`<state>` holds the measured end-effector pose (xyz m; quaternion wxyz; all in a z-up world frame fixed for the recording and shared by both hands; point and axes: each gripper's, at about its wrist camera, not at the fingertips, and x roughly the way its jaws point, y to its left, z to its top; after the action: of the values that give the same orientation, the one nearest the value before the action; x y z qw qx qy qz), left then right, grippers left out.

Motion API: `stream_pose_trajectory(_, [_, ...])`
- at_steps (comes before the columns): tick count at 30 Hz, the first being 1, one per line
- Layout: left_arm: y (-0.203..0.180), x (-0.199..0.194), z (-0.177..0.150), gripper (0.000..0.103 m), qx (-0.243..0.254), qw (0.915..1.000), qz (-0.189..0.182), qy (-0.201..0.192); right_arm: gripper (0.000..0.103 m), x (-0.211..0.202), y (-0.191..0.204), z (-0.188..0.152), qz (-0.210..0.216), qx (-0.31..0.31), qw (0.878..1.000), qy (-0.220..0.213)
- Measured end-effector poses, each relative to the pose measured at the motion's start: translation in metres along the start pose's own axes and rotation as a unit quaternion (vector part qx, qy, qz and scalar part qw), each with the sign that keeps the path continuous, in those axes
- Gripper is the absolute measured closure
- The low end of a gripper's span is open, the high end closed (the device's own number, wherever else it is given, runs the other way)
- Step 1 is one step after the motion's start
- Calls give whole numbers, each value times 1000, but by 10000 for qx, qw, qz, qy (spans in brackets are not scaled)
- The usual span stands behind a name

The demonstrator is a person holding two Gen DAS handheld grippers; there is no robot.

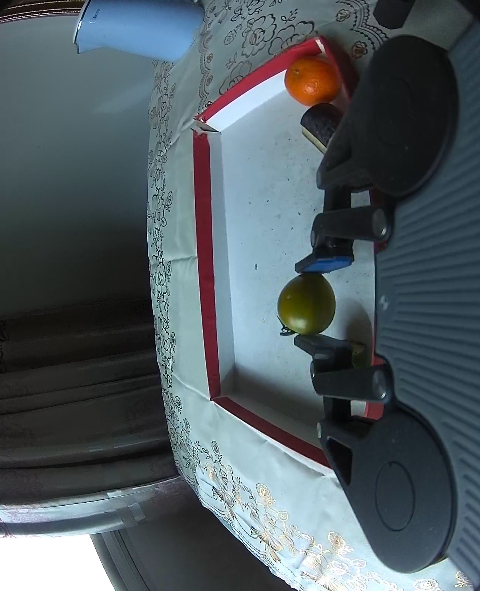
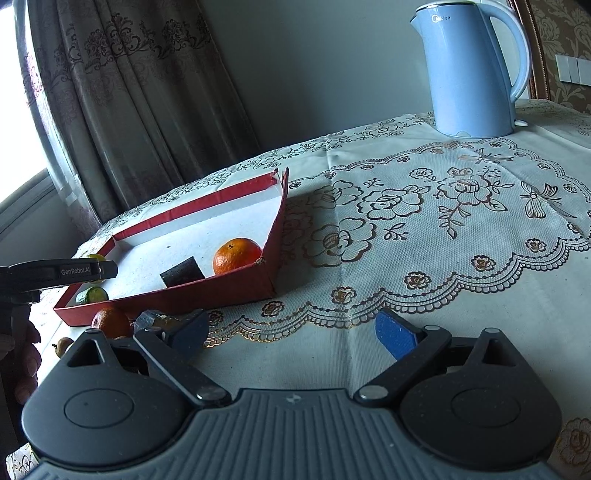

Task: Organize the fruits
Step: 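Lift the green tomato into the red box and open the left gripper, then close the right gripper around the second green cucumber piece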

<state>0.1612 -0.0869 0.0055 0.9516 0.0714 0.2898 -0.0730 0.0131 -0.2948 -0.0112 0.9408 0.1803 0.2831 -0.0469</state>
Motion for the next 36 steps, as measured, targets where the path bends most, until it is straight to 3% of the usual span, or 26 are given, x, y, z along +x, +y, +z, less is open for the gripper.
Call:
stream_pose_trajectory(2, [0,3,-1,67,-73,10000,-1,37,5,0,0,0,8,8,10000,0])
stream_pose_trajectory(3, [0,4,-2,54,-106,9999,75,12,5,0,0,0,19,23,10000,-2])
stream_pose_trajectory(6, [-3,0,-3,32,-78,9997,189,-139,4,0,-1,0,52,65,10000,-12])
stream_pose_trajectory(11, [1,-15,-3,22,-1,9991,324,-285,3,0,-2,0,96,113,9999,-22])
stream_pose_trajectory(15, [17,-40,-11,1,-12,9977,457,-491,3,-1,-5,0,146,173,9997,-44])
stream_pose_trajectory(21, [66,-78,-43,0,-391,9952,658,-611,3,-8,-3,-1,347,116,9989,-290])
stream_pose_trajectory(28, [116,-79,-87,0,-814,9897,1119,-369,3,-13,22,-8,912,-505,9941,-289])
stream_pose_trajectory(33, [135,-78,-96,0,-1278,9870,939,-256,3,-16,68,-25,1001,-1639,9813,-122])
stream_pose_trajectory(36, [138,-79,-96,0,-1321,9875,826,-248,4,-17,83,-30,1018,-1948,9755,-100])
